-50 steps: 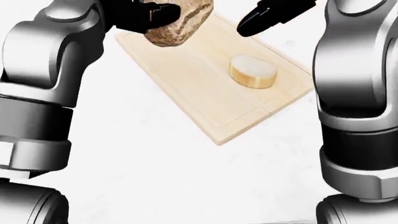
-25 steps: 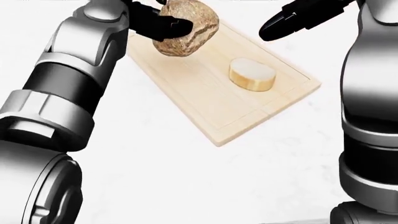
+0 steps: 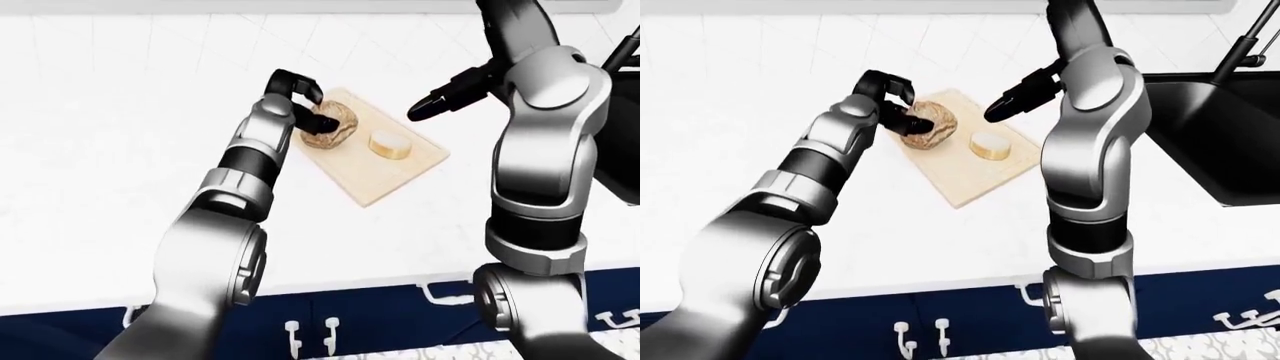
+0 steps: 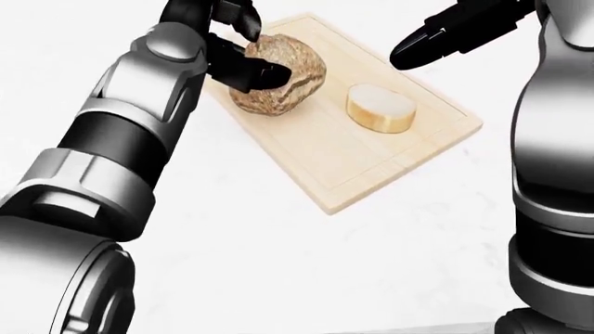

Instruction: Place all breads on the cutting board.

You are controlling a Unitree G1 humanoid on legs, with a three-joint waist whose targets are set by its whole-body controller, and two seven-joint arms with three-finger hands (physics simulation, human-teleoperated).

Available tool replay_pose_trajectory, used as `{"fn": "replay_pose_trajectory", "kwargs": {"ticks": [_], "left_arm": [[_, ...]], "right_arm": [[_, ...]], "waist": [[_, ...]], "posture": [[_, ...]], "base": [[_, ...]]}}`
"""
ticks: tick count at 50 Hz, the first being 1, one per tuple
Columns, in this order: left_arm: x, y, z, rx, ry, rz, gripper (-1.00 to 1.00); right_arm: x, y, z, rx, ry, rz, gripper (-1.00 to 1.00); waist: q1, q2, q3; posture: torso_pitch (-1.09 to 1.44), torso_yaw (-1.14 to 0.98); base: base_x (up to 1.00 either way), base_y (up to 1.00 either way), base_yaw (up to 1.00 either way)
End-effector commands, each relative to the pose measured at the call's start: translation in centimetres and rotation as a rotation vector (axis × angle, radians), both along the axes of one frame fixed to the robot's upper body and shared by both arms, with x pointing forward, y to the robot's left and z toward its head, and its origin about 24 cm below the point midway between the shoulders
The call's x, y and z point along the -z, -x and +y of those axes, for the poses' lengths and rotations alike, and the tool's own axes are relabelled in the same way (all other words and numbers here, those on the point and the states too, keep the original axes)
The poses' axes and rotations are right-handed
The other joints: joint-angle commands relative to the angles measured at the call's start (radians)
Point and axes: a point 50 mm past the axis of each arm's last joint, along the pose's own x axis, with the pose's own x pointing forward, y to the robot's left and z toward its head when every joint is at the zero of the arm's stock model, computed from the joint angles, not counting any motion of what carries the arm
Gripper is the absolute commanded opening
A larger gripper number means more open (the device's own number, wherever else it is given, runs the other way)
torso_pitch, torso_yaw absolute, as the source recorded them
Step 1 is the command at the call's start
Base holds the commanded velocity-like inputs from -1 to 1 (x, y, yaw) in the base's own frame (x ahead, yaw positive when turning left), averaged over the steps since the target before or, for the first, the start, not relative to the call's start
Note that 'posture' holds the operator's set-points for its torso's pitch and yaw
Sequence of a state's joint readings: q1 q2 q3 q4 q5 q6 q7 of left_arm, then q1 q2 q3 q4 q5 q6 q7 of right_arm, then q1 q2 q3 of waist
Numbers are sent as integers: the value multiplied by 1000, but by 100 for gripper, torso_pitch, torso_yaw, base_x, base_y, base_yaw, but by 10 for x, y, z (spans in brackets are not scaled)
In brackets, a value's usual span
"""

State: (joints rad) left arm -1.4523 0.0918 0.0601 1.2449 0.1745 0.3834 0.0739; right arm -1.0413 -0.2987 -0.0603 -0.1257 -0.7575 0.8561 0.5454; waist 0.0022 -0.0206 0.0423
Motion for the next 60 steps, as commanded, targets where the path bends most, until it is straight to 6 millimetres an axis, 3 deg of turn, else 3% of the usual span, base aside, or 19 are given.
{"fn": "replay_pose_trajectory", "kwargs": {"ticks": [1,31,32,33,35,36,37,40,41,55,60], "left_arm": [[-33,0,-5,15,-2,-125,-100],[-29,3,-27,72,-51,-134,-100],[-29,3,-28,75,-55,-132,-69],[-29,3,-28,75,-60,-132,-50],[-31,3,-28,73,-55,-132,-47],[-30,3,-27,71,-59,-132,-19],[-29,3,-27,71,-62,-132,-17],[-31,4,-29,73,-62,-133,84],[-32,4,-29,72,-54,-133,100],[-45,3,-23,57,-21,-154,100],[-77,7,-17,65,91,-214,100]], "right_arm": [[-17,8,0,9,12,-85,100],[-15,12,-9,20,-1,-89,100],[-13,11,-9,19,-3,-87,100],[-10,10,-9,18,-5,-85,100],[-10,10,-10,19,-7,-85,100],[-9,11,-10,20,-8,-84,100],[-8,12,-11,20,-8,-83,100],[-7,11,-11,20,-10,-82,100],[-7,12,-11,20,-10,-83,100],[-11,12,-6,12,-8,-84,100],[-11,9,4,-9,-26,-60,100]], "waist": [[0,-2,-35],[2,-9,-37],[2,-9,-37],[2,-9,-37],[2,-10,-37],[2,-10,-37],[2,-11,-37],[2,-11,-37],[2,-11,-37],[1,-9,-36],[-1,-5,-34]], "posture": [[0,0],[0,0],[0,0],[0,0],[0,0],[0,0],[0,0],[0,0],[0,0],[0,0],[0,0]], "base": [[0,0,0],[0,0,0],[0,0,0],[0,0,0],[0,0,0],[0,0,0],[0,0,0],[0,0,0],[0,0,0],[0,0,0],[0,0,0]]}}
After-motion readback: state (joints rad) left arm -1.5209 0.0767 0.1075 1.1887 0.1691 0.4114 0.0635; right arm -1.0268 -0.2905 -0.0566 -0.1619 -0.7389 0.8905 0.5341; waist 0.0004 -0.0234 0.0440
